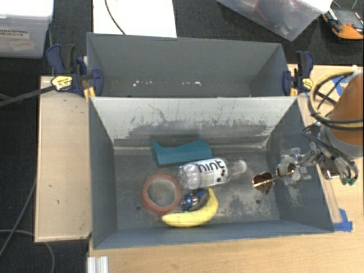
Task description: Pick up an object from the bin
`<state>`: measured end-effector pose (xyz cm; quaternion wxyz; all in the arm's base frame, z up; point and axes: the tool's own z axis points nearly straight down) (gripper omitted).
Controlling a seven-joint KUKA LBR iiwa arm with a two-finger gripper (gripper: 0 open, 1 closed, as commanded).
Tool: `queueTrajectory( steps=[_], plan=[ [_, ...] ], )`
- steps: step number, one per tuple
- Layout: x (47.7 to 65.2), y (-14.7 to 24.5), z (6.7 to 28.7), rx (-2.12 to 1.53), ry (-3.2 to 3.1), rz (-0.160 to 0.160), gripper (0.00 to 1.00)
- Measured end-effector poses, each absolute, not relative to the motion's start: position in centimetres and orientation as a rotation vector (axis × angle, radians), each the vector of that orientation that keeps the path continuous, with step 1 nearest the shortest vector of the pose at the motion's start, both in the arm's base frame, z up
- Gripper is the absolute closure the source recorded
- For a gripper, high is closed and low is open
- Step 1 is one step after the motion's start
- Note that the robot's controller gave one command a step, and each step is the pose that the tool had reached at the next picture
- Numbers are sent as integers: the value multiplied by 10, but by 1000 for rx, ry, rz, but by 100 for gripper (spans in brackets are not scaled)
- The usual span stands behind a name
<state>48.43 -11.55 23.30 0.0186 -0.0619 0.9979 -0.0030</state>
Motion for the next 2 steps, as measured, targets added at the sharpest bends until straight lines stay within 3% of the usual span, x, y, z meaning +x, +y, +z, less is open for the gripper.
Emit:
queueTrajectory(
  steps=[1,2],
  plan=[
    [503,-81,247,-291,3125,11,100],
    [501,-95,238,-256,3118,8,100]
  ],
)
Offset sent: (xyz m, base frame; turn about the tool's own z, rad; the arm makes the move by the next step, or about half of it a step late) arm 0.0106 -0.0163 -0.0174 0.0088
